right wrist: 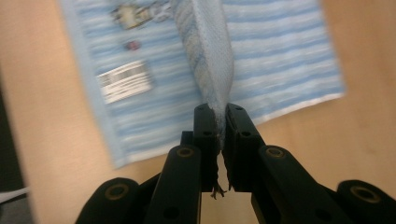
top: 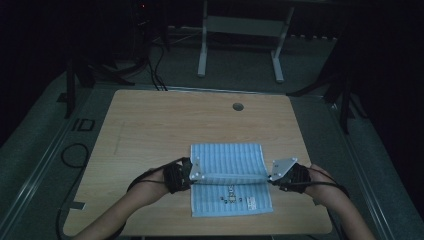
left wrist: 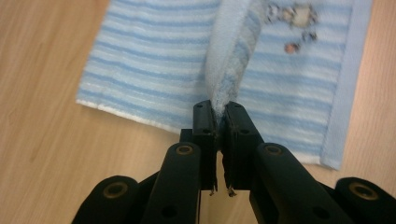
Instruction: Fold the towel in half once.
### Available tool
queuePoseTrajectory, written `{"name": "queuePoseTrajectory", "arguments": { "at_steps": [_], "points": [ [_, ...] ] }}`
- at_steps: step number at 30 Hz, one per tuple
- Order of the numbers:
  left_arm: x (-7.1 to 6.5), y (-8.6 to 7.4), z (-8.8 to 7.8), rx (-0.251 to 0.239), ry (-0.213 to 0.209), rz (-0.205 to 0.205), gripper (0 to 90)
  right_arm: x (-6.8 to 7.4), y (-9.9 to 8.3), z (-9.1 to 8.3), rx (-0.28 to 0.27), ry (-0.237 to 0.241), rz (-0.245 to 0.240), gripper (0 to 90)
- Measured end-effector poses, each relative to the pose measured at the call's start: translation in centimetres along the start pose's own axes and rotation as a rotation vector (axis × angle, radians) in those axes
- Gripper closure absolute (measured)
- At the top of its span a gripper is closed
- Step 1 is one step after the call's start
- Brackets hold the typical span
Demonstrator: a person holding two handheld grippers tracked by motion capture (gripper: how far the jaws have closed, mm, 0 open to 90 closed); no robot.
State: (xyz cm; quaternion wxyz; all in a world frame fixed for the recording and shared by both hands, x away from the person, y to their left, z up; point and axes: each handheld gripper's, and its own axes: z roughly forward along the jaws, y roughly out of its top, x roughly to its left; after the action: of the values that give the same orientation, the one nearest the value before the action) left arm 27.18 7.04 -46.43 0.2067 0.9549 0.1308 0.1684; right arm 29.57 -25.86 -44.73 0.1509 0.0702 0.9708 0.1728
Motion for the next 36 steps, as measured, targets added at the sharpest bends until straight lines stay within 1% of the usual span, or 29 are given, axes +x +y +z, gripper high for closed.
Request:
{"name": "queuePoseTrajectory", "arguments": {
  "at_steps": [1,2,3,4,5,6,7,9,11,12,13,14,15,16,17,18,21,23,24,25,26,27,28,29,31,32,34,35,36],
  "points": [
    [-0.5,-0.1,0.4,0.005,-0.012,0.001,84.5,0.5,-0.2,0.2,0.008,0.011,-0.013,84.1],
    [-0.9,-0.3,0.7,0.009,-0.009,0.004,84.5,0.9,-0.4,0.4,0.010,0.010,-0.017,84.1],
    [-0.9,-0.3,0.7,0.009,-0.009,0.004,84.5,1.2,-0.6,0.6,0.009,0.021,-0.002,84.1],
    [-1.6,-0.7,1.4,0.014,-0.029,-0.007,84.5,1.5,-0.8,0.7,0.012,0.033,-0.002,84.0],
    [-1.6,-0.7,1.4,0.014,-0.029,-0.007,84.5,1.5,-0.8,0.7,0.012,0.033,-0.002,84.0],
    [-2.1,-0.9,1.9,0.025,-0.047,-0.013,84.5,2.0,-1.1,0.9,0.014,0.038,0.000,84.1],
    [-2.1,-0.9,1.9,0.025,-0.047,-0.013,84.5,2.3,-1.3,1.1,0.015,0.051,0.002,84.1],
    [-2.7,-1.1,2.1,0.020,-0.063,-0.019,84.5,2.8,-1.5,1.1,0.021,0.050,-0.004,84.0],
    [-3.3,-1.2,2.1,0.013,-0.079,-0.007,83.4,3.2,-1.8,1.1,0.017,0.052,-0.006,83.7],
    [-3.5,-1.3,2.1,0.018,-0.109,-0.010,81.7,3.5,-1.9,0.9,0.017,0.045,-0.003,83.2],
    [-3.5,-1.3,2.1,0.018,-0.109,-0.010,75.8,3.8,-2.1,0.8,0.011,0.053,0.002,80.2],
    [-4.2,-1.4,1.8,0.024,-0.164,0.009,69.8,4.1,-2.3,0.6,0.003,0.084,0.010,70.0],
    [-4.4,-1.5,1.5,0.024,-0.162,0.016,64.2,4.3,-2.7,0.5,0.001,0.127,0.013,63.2],
    [-4.4,-1.5,1.5,0.024,-0.162,0.016,60.5,4.5,-2.9,0.3,0.012,0.151,0.011,63.8],
    [-4.6,-1.6,0.9,0.026,-0.184,0.019,59.0,4.8,-3.1,0.1,0.018,0.149,0.007,63.3],
    [-4.4,-1.6,0.7,0.021,-0.177,0.017,58.9,4.9,-3.3,0.0,0.021,0.152,0.010,62.5],
    [-3.7,-1.5,0.6,0.027,-0.155,0.006,56.4,4.3,-3.4,-0.2,0.017,0.142,0.028,62.9],
    [-2.9,-1.4,1.0,0.027,-0.163,-0.008,56.4,3.7,-3.2,0.1,0.008,0.131,0.038,65.6],
    [-2.6,-1.3,1.3,0.027,-0.155,-0.011,56.3,3.3,-3.0,0.4,0.000,0.134,0.044,66.7],
    [-2.6,-1.3,1.3,0.027,-0.155,-0.011,56.4,3.3,-3.0,0.4,0.000,0.134,0.044,66.7],
    [-2.6,-1.3,1.3,0.027,-0.155,-0.011,56.4,2.9,-2.9,0.8,-0.001,0.135,0.045,68.6],
    [-1.6,-0.9,2.5,0.040,-0.154,-0.017,56.3,2.2,-2.5,1.7,-0.002,0.135,0.046,68.7],
    [-1.2,-0.7,3.0,0.052,-0.156,-0.013,56.1,1.8,-2.3,2.3,-0.002,0.135,0.043,68.8],
    [-0.8,-0.6,3.6,0.058,-0.171,-0.017,56.0,1.3,-2.2,2.8,0.003,0.131,0.046,68.9],
    [-0.1,-0.3,4.7,0.072,-0.173,-0.023,55.1,0.5,-1.9,3.8,0.007,0.120,0.046,68.8],
    [0.2,-0.2,5.1,0.077,-0.179,-0.028,55.1,-0.1,-1.7,4.4,0.010,0.130,0.059,68.9],
    [0.9,-0.1,6.0,0.085,-0.191,-0.044,54.6,-0.9,-1.6,5.1,0.023,0.131,0.061,69.0],
    [1.1,-0.1,6.4,0.090,-0.186,-0.048,54.3,-1.2,-1.6,5.5,0.033,0.147,0.066,69.4],
    [1.3,0.0,6.7,0.094,-0.189,-0.050,54.3,-1.5,-1.5,5.8,0.042,0.160,0.060,69.3]
  ]
}}
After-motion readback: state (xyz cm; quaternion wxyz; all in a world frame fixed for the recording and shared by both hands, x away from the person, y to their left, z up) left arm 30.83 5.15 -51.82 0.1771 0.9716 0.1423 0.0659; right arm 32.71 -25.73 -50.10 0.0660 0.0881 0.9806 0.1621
